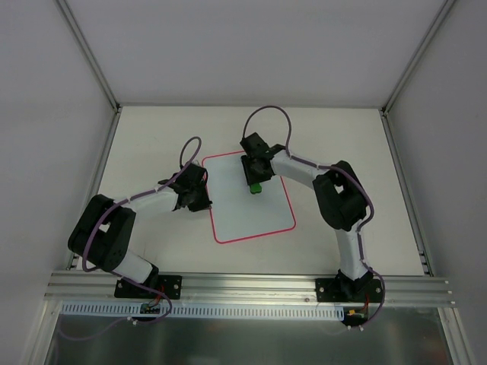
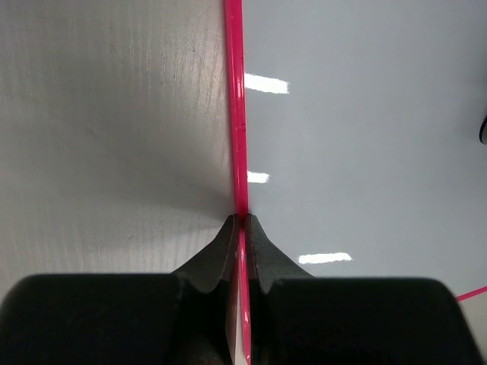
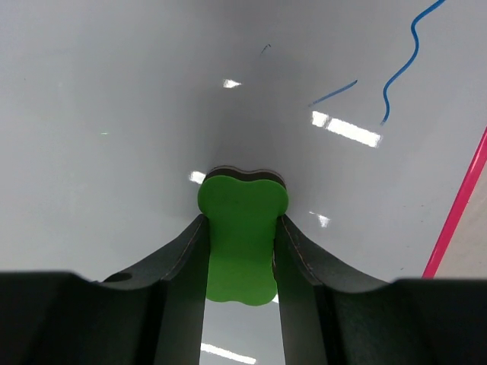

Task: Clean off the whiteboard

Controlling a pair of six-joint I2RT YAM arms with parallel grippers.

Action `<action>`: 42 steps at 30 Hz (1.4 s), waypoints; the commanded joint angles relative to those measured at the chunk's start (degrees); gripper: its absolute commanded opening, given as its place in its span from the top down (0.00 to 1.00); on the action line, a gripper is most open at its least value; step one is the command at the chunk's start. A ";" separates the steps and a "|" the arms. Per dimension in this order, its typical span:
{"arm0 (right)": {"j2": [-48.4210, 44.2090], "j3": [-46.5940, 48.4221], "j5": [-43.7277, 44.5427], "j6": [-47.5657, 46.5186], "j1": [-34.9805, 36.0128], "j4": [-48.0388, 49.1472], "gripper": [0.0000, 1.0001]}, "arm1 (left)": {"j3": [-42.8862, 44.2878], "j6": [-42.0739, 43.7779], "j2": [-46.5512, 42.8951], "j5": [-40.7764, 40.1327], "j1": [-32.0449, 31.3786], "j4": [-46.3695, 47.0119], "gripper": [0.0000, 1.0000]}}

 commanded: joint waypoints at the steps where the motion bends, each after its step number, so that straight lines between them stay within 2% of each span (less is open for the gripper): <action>1: 0.96 -5.16 -2.73 1.32 -0.57 -6.32 1.00 | -3.86 1.05 1.46 0.77 0.11 -9.82 1.00; 7: -5.01 -16.57 -4.22 2.55 0.04 -4.12 1.00 | -7.19 1.05 -1.79 5.78 0.11 -9.90 1.00; 14: -12.57 -24.32 -5.54 3.78 1.98 -4.29 0.99 | -11.41 2.02 -7.76 8.95 0.11 -12.27 1.00; 17: -13.90 -23.46 -4.40 2.91 1.46 -4.21 1.00 | -11.24 2.63 -9.35 8.77 0.20 -13.50 1.00; 21: -11.97 -17.06 -3.52 1.76 -0.21 -4.47 1.00 | -6.60 2.64 -10.32 7.11 0.20 -14.21 1.00; 22: -11.62 -16.17 -3.25 1.41 -0.57 -4.47 1.00 | -5.36 2.37 -10.23 5.62 0.28 -14.56 0.97; 23: -11.53 -15.29 -2.90 1.15 -0.66 -4.56 1.00 | -4.22 2.11 -10.06 4.83 0.37 -14.56 0.89; 24: -11.53 -14.67 -2.81 0.97 -0.66 -4.47 1.00 | -2.99 1.85 -9.88 3.86 0.55 -14.56 0.75; 25: -11.53 -13.62 -2.81 0.88 -0.66 -4.47 1.00 | -0.54 1.32 -9.27 2.63 0.72 -14.56 0.67; 27: -11.44 -12.91 -2.90 0.36 -0.66 -4.56 0.99 | 2.98 0.97 -8.22 -1.41 1.77 -14.47 0.59; 33: -10.82 -11.94 -2.55 -0.08 -0.66 -4.30 1.00 | 12.03 3.25 0.65 -4.67 5.64 -14.47 0.58; 38: -10.65 -11.32 -2.37 -0.26 -0.66 -4.03 1.00 | 16.09 3.69 6.81 -4.50 7.23 -14.39 0.69; 42: -10.47 -10.53 -2.55 -0.35 -0.74 -3.86 1.00 | 17.15 3.69 9.89 -4.94 7.40 -14.30 0.74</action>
